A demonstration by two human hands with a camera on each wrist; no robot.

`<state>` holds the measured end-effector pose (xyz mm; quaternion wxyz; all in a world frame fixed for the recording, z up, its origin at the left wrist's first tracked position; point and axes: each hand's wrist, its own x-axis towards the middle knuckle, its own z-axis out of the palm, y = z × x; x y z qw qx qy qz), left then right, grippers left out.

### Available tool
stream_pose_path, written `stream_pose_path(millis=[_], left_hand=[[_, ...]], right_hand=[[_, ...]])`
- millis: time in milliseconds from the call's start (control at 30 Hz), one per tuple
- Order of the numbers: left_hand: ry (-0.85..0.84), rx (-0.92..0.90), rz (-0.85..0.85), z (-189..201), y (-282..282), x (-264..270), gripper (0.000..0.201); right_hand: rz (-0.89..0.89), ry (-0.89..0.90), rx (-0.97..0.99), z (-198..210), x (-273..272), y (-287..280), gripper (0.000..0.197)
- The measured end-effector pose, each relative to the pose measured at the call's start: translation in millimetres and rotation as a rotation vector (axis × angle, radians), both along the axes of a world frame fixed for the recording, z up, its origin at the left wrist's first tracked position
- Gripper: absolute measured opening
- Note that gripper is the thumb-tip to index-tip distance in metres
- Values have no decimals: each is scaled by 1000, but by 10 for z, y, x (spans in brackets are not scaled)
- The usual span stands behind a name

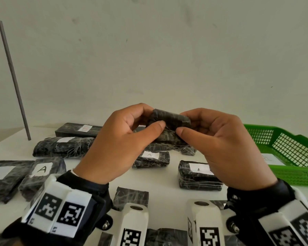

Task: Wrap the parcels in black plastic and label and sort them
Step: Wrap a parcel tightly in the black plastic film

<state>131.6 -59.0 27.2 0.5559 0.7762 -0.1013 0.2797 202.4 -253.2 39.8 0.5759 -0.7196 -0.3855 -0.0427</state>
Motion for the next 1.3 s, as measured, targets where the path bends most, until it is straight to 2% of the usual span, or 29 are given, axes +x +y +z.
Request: stream_pose_path(millis=[133, 300, 400, 467, 567, 667, 800, 933, 1100, 1200, 1300], left_hand=[[-5, -18, -13, -1, 7, 4, 15], [6, -46, -5, -1, -8, 7, 20], [-25, -49, 20, -5, -15, 15, 18], [-16, -76, 13, -1, -17, 6, 23], [2, -35, 9, -3, -15, -1, 20], [-5, -20, 25, -10, -5, 8, 17], [28, -4, 10, -9, 4, -6, 21], [33, 47, 17, 4, 40, -16, 14], [26, -80, 9, -6, 52, 12, 19], [21, -223, 117, 8, 53, 42, 30], [196, -266, 136, -12, 79, 57, 33]], right_hand=[[-4, 28, 20, 6, -14, 4, 8], [-31, -36, 43, 13, -32, 24, 13], [12, 27, 29, 16, -46, 38, 9], [20, 32, 52, 13, -40, 38, 8], [-6, 10, 55, -1, -11, 26, 8], [25, 65, 37, 2, -6, 22, 9], [32, 74, 10, -6, 19, 23, 12], [28, 83, 17, -40, 49, 41, 13], [47, 6, 3, -33, 63, 10, 15], [67, -54, 1, -30, 45, 31, 27], [121, -81, -52, -33, -14, 57, 29]])
